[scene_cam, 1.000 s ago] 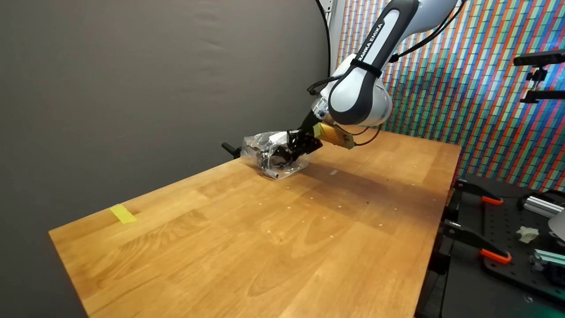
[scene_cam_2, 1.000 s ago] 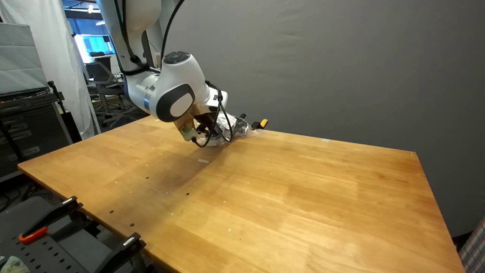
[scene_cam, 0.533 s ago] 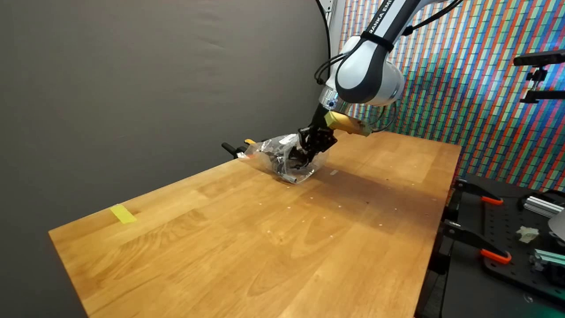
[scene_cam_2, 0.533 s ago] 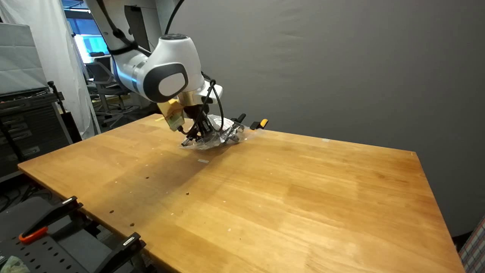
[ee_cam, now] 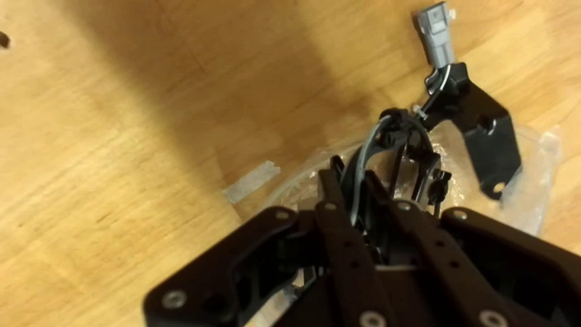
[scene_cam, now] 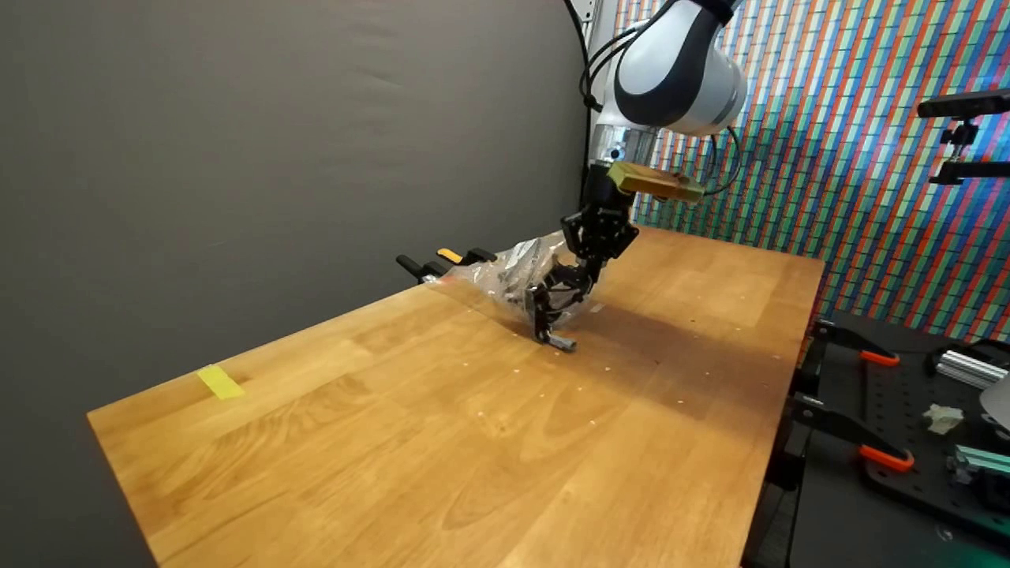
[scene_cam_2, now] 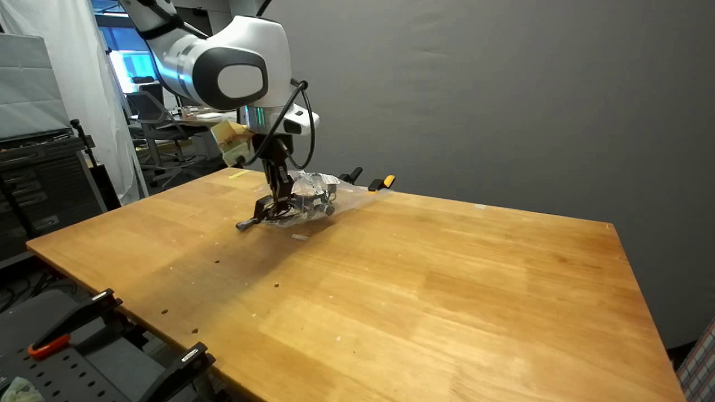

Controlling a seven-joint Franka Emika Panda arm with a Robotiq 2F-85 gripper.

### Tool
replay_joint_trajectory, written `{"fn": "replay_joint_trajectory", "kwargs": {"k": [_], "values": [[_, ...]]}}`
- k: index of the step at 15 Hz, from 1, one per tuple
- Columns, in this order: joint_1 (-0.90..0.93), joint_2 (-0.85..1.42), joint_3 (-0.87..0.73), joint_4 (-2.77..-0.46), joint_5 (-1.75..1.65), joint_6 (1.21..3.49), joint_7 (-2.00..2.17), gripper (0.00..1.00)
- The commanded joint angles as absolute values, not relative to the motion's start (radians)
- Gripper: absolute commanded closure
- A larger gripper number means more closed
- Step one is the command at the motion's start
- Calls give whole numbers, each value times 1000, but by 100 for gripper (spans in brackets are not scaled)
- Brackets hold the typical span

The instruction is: Remove the object from the plastic bag

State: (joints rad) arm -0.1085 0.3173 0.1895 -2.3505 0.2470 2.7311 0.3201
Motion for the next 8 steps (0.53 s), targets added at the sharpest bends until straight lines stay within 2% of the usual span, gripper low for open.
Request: {"fn": "replay_joint_trajectory", "kwargs": {"k": [1, 8], "values": [[-56, 187, 127, -2391, 268, 2549, 312, 94], [-37, 23, 69, -2363, 287, 2173, 336, 95]]}}
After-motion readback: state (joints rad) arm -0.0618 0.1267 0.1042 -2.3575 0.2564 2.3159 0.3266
